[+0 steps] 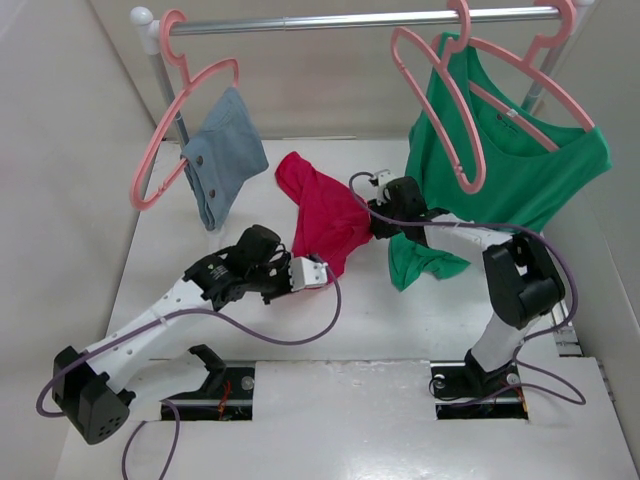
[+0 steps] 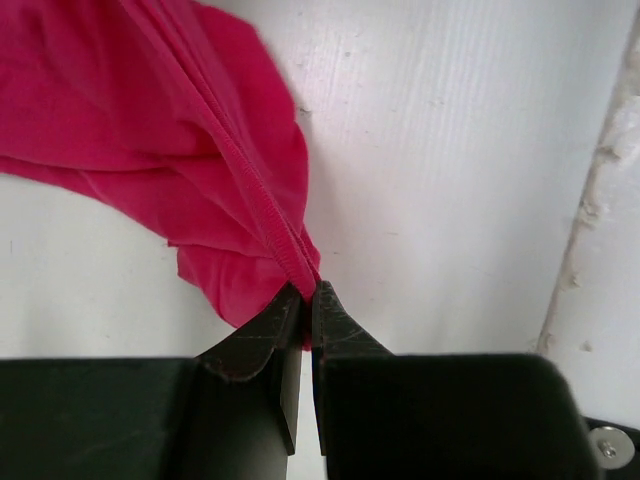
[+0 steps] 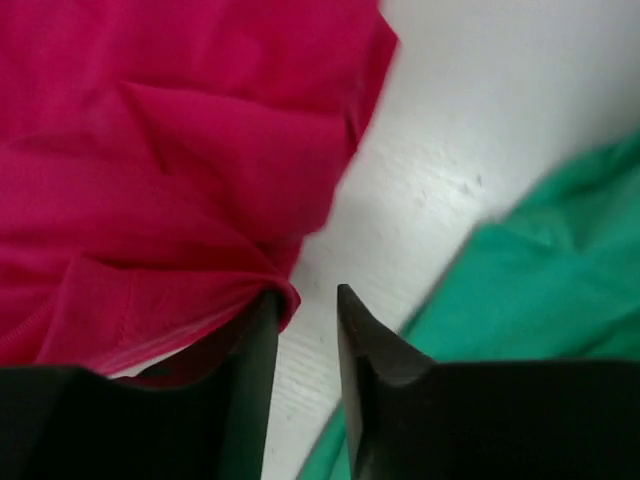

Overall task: Place the t-shirt on the hanger
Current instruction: Move the tshirt to the center of the board, then grab a hanger with the right arm

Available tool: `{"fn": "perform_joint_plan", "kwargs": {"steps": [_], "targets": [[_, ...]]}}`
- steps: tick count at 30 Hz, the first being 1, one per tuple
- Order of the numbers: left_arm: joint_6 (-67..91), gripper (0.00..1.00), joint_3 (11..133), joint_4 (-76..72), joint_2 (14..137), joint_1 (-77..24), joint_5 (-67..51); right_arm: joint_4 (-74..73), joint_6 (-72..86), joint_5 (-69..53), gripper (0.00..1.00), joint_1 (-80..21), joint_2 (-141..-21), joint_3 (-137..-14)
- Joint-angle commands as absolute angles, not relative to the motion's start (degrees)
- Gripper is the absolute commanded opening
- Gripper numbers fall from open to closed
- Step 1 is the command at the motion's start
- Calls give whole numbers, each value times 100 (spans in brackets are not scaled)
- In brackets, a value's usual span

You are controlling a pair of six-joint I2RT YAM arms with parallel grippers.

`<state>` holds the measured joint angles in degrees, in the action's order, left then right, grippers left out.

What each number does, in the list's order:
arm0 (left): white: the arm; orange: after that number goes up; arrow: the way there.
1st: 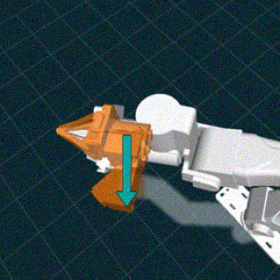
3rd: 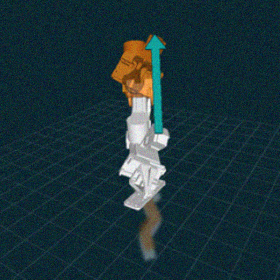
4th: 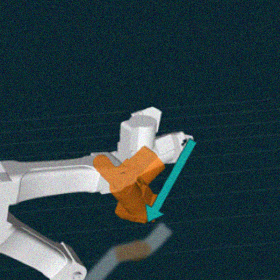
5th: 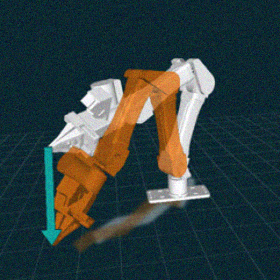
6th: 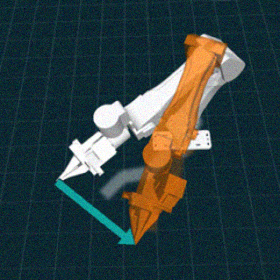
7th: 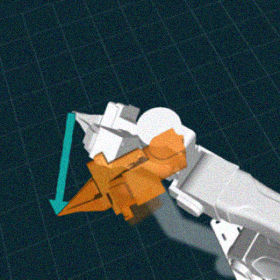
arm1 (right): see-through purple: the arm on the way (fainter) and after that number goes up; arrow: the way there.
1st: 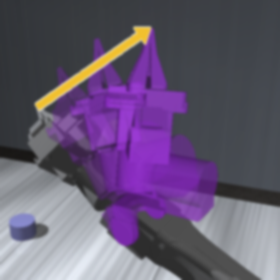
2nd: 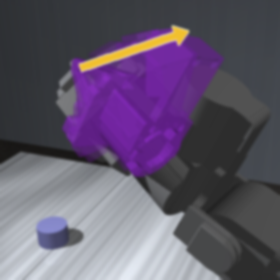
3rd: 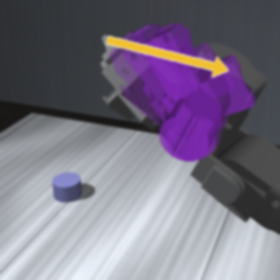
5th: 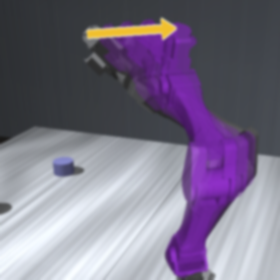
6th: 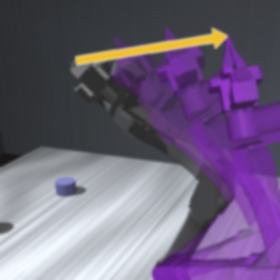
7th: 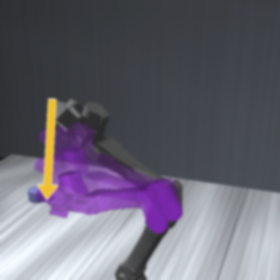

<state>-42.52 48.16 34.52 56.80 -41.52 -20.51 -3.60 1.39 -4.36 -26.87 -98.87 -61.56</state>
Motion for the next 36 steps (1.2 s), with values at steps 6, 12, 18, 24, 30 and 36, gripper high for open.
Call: {"fn": "perform_joint_plan", "kwargs": {"steps": [6,12,18,24,30,36], "targets": [[-3288,0,4518,2567,6047,-4140,-1170,-1001,106,87,78,-2917,-9202,-5933],[-2831,0,4281,2110,6100,-4140,-906,-2212,-483,1194,96,-4067,-8930,-6126],[-2532,0,4035,1969,6100,-4140,-835,-2602,-291,1425,100,-4895,-8114,-6074],[-2329,0,3911,1723,5994,-4140,-545,-2873,-229,905,98,-5010,-7242,-6502],[-2329,0,3858,1617,5994,-4087,-545,-3594,-615,773,78,-5063,-7277,-8382],[-2276,0,3806,1564,5889,-4087,-545,-3954,-1159,1054,77,-4993,-7487,-10496]]}}
